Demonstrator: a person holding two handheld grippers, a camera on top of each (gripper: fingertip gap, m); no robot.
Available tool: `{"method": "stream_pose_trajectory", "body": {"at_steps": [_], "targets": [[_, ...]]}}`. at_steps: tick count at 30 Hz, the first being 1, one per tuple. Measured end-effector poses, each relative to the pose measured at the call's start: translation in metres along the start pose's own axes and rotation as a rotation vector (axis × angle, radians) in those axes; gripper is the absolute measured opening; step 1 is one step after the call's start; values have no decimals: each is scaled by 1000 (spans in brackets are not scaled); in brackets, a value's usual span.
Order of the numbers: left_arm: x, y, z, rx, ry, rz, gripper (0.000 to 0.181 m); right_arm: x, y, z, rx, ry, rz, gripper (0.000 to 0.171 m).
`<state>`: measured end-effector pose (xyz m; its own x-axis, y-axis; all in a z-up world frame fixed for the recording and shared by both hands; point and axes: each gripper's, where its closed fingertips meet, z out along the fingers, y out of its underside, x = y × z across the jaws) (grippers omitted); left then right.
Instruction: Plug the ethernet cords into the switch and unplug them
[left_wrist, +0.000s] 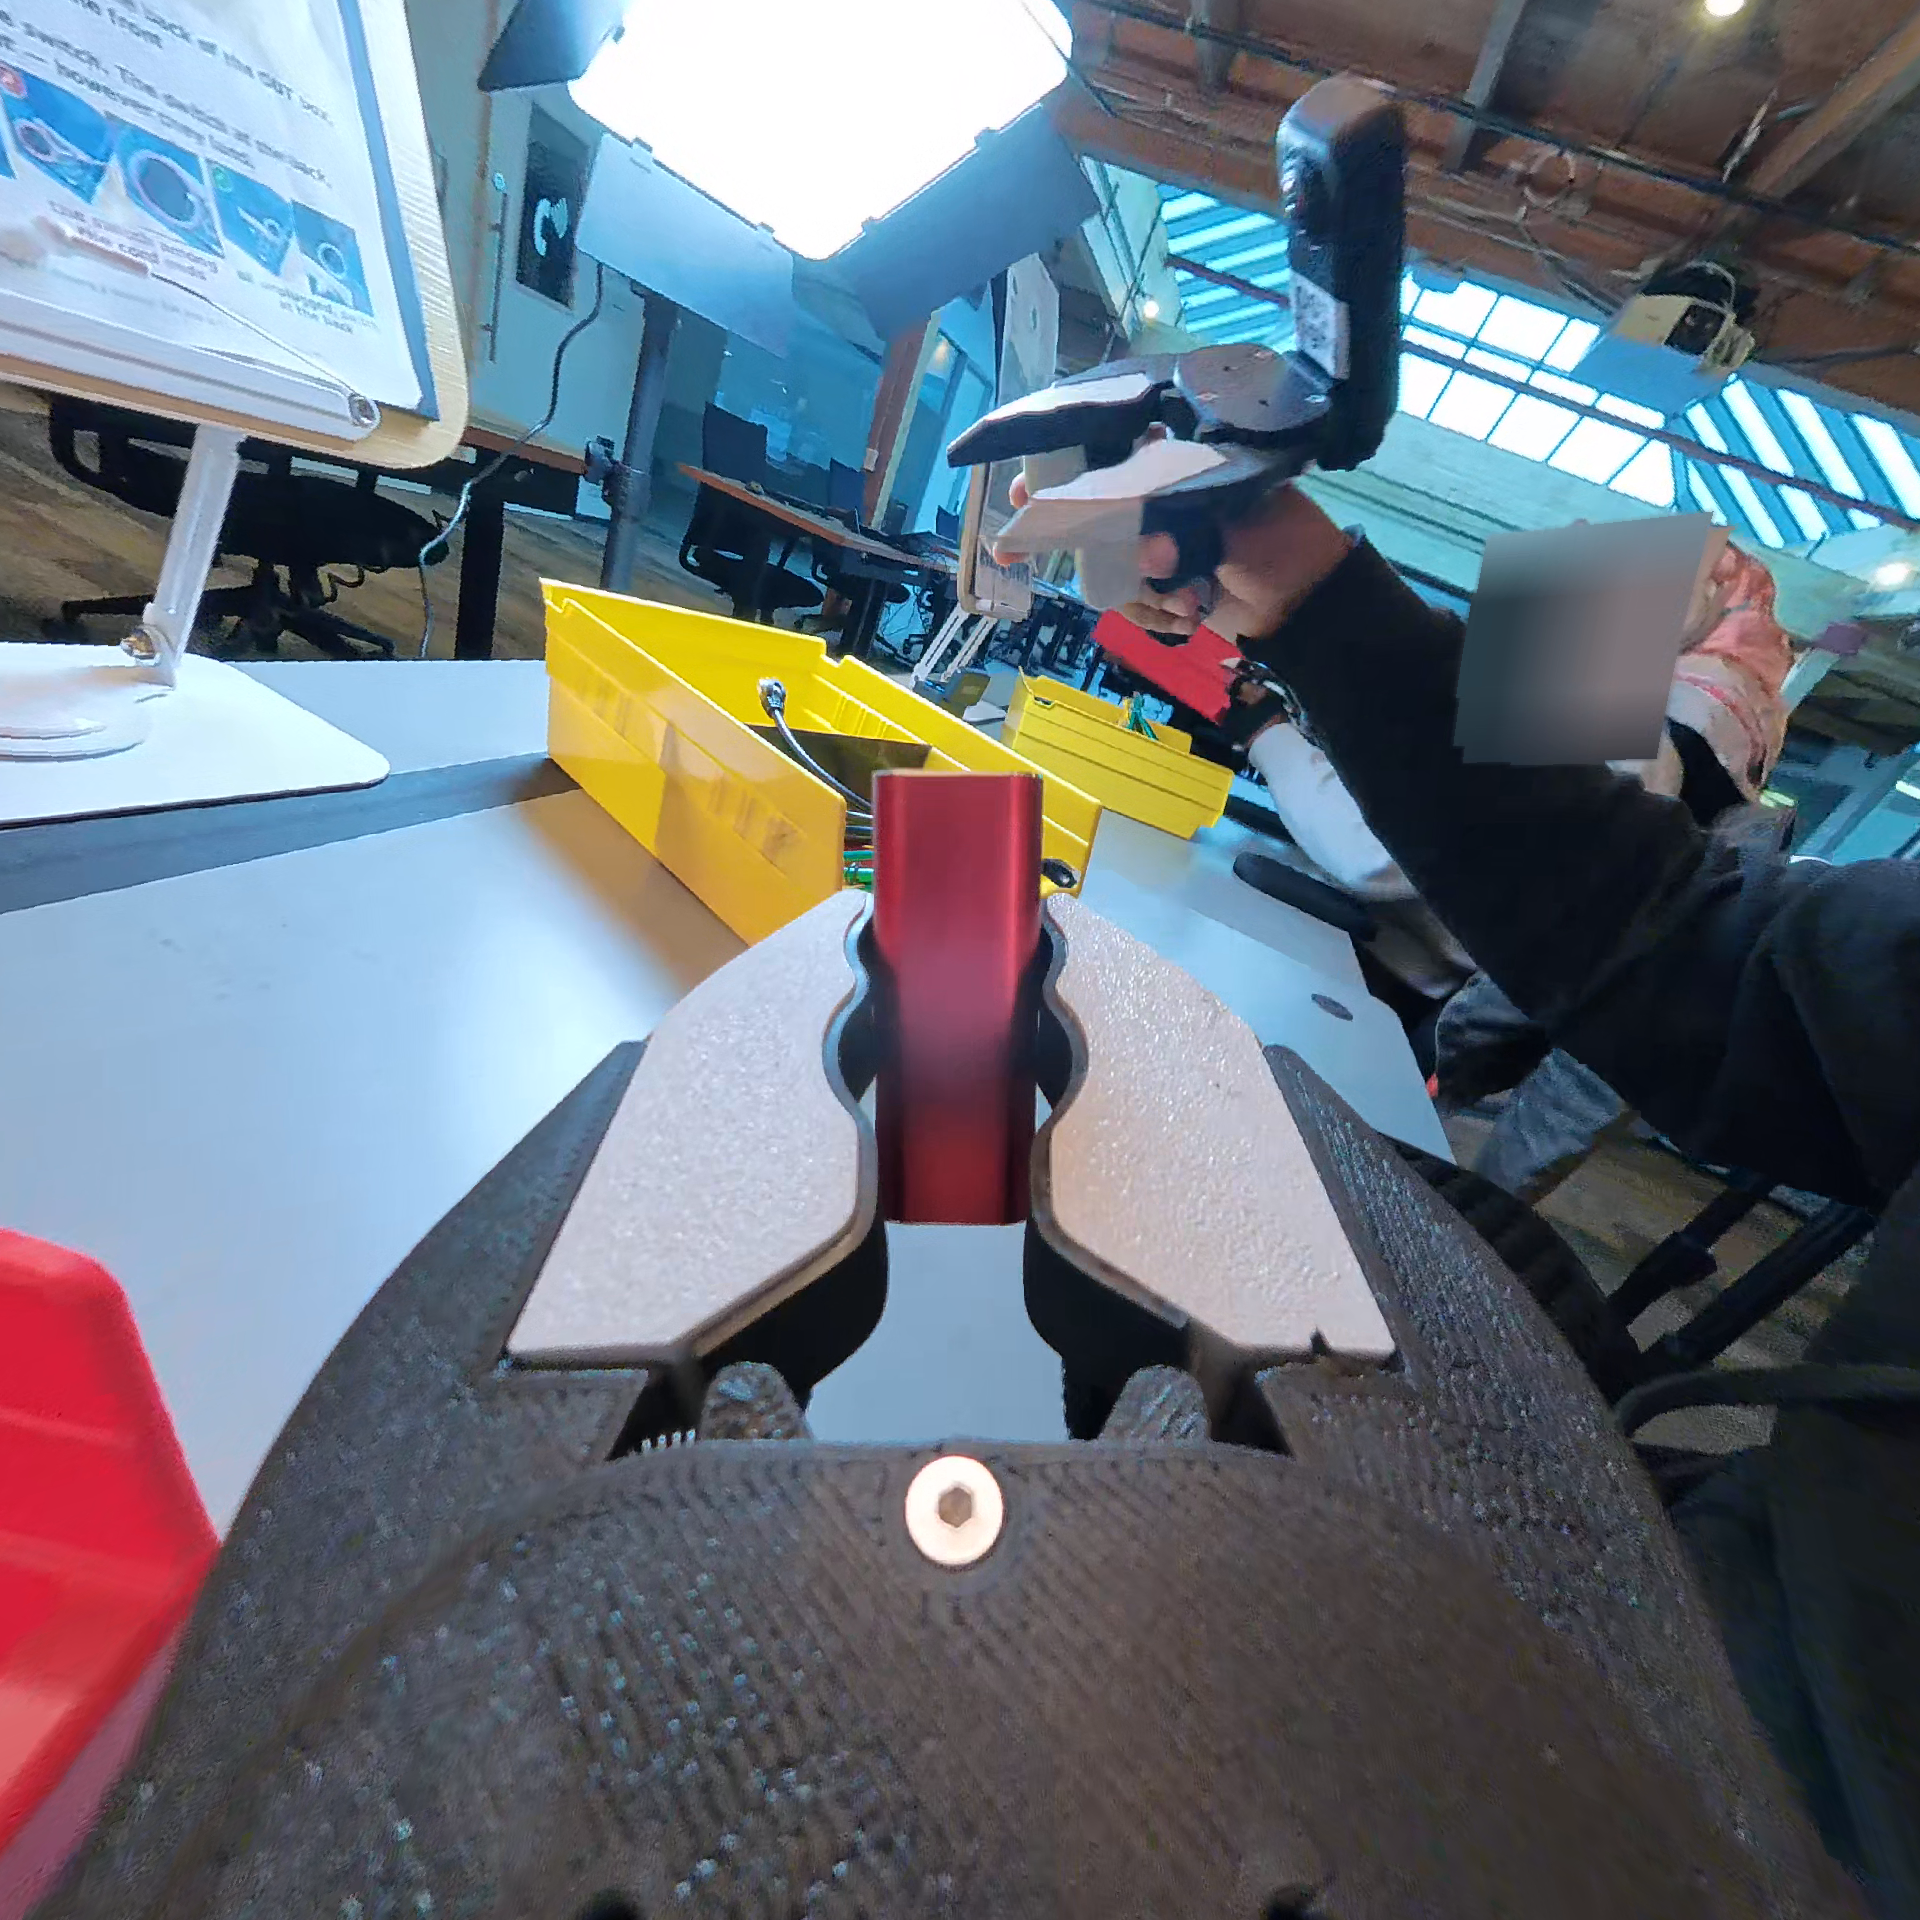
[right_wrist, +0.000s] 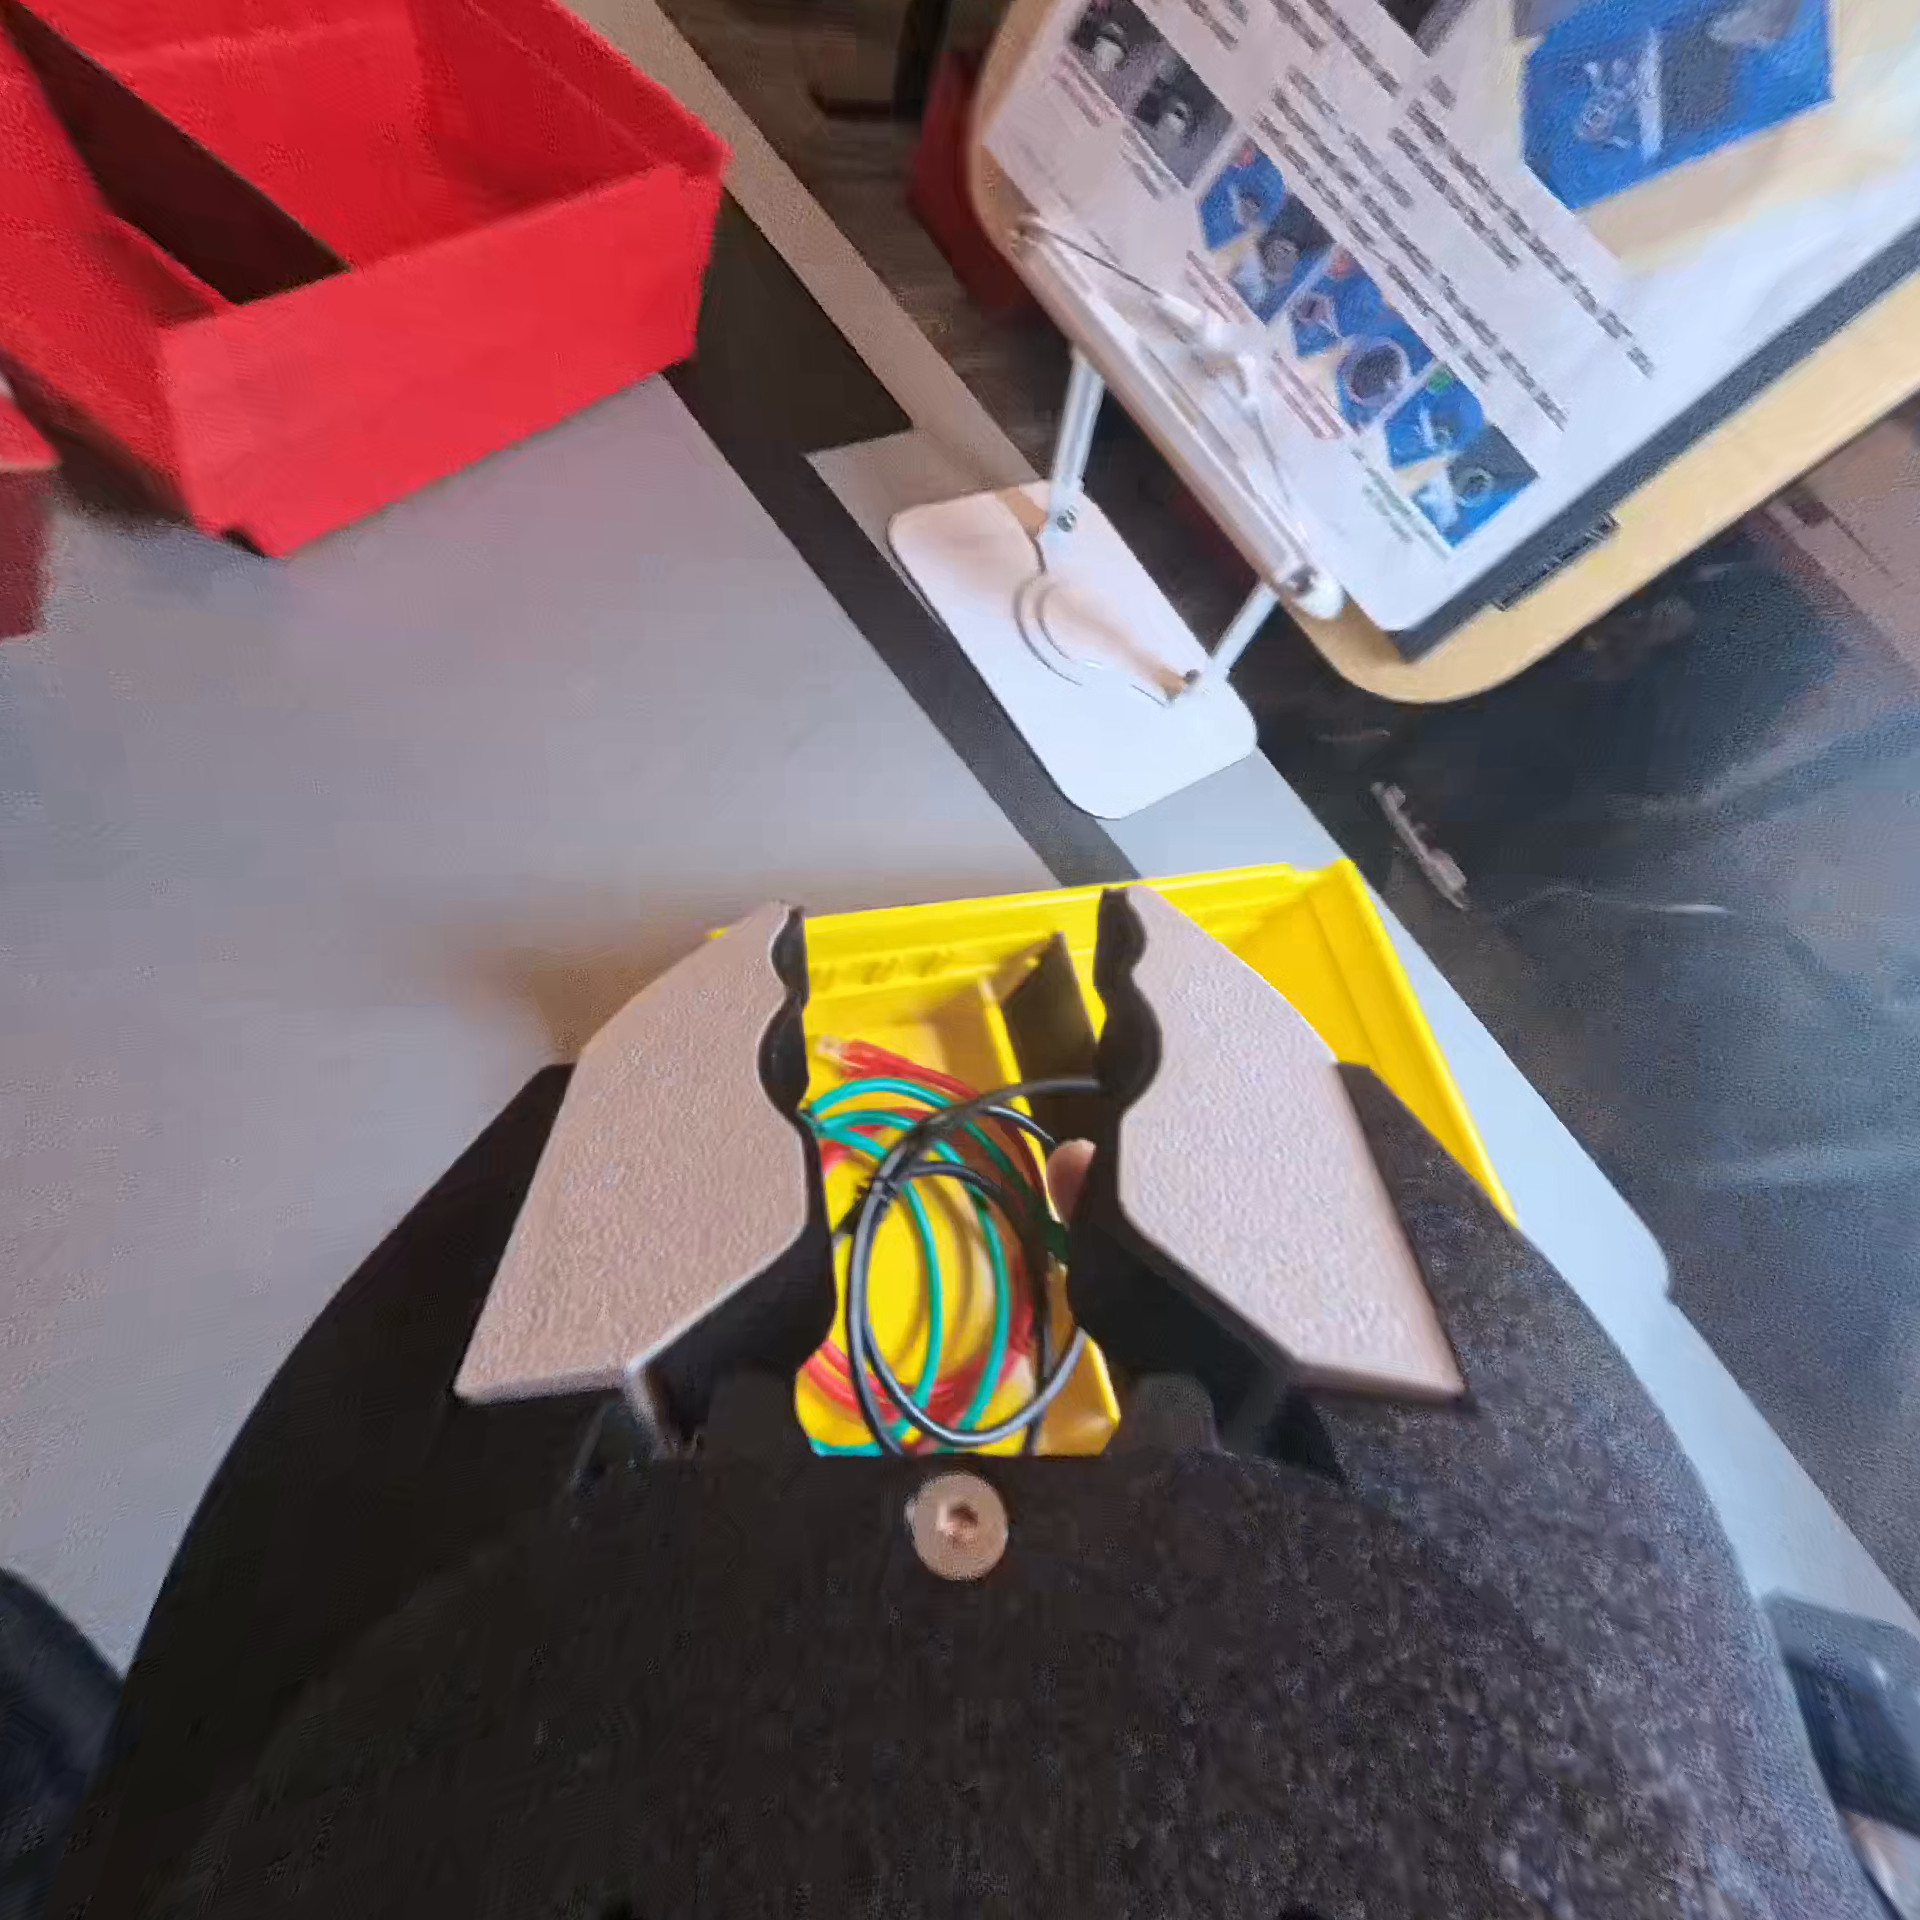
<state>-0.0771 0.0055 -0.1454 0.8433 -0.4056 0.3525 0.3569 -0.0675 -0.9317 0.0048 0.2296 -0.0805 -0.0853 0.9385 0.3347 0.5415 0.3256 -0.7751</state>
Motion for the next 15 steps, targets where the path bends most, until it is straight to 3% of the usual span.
{"method": "stream_pose_trajectory", "body": {"at_steps": [4, 8, 11, 15], "targets": [[17, 2, 5, -14, 64, 3, 26, -106, -19, 8, 134, -218, -70, 53], [19, 5, 11, -35, 29, -136, 26, -188, -28, 23, 216, -132, -284, 58], [14, 15, 15, -64, -4, -237, 26, -216, -32, 41, 165, 29, -477, 71], [13, 29, 20, -119, -32, -252, 27, -237, -23, 73, 51, 6, -537, 80]]}}
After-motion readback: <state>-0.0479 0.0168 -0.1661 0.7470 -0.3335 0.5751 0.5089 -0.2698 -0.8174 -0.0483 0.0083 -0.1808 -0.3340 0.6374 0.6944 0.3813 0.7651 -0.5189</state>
